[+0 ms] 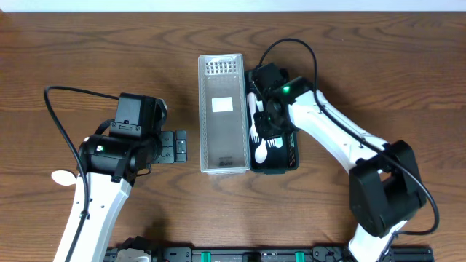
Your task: Pack container
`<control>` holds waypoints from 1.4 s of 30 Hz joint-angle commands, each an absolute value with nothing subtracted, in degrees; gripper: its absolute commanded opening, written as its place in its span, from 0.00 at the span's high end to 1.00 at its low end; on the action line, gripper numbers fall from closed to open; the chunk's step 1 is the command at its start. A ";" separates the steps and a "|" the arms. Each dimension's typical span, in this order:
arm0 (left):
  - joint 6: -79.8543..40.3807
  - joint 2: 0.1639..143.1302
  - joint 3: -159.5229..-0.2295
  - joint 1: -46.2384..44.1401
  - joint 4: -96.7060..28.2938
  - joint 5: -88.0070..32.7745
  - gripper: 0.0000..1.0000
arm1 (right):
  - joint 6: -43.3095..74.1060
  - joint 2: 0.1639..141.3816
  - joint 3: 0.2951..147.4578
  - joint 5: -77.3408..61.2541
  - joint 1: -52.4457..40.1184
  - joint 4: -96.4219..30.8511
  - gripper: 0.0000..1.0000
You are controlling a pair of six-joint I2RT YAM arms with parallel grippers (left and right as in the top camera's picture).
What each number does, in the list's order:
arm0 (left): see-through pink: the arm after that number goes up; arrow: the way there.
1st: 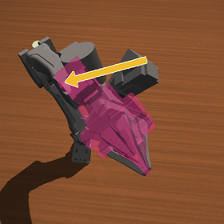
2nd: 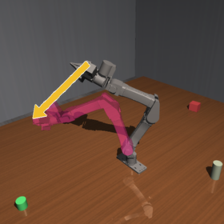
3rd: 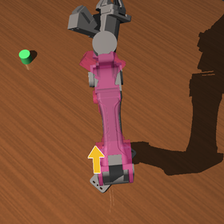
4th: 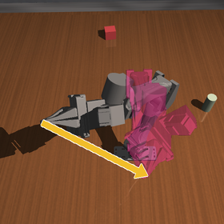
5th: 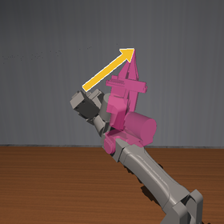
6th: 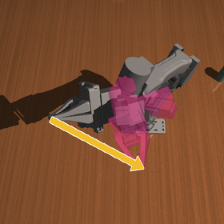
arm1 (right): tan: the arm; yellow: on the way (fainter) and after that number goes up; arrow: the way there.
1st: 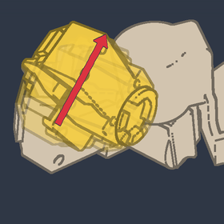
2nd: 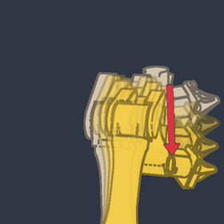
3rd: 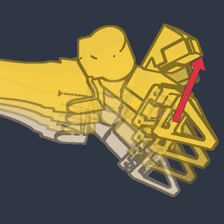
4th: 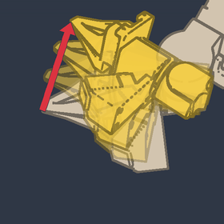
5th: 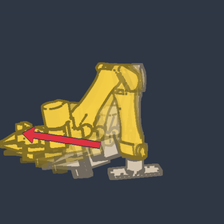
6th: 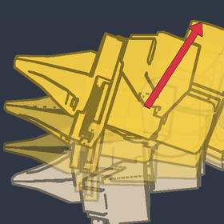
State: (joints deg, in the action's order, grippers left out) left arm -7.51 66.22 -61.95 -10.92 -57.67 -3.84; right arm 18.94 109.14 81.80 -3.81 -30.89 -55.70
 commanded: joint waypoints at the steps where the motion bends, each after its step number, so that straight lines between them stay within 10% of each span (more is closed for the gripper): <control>1: -7.40 66.35 -62.08 -10.68 -57.82 -2.96 0.02 | 18.57 108.55 82.52 -3.03 -31.09 -54.76 0.64; 5: -7.40 66.35 -62.08 -10.68 -57.84 -2.96 0.02 | 14.94 107.83 84.23 -2.70 -31.03 -54.02 0.54; 13: -7.40 65.98 -62.13 -10.68 -57.95 -2.96 0.02 | 7.73 103.96 101.10 2.33 -27.99 -64.86 0.01; 29: -18.00 69.32 -76.12 -9.82 -62.04 -2.90 0.02 | 6.61 96.12 108.27 2.74 2.92 -82.15 0.01; 42: -17.67 97.19 -78.72 0.93 -50.50 -2.96 0.02 | 6.83 96.12 91.44 0.99 5.54 -73.17 0.01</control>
State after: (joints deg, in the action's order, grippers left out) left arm -16.95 93.08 -78.56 -0.14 -51.64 -3.86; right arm 6.50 96.16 92.86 2.02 5.56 -74.02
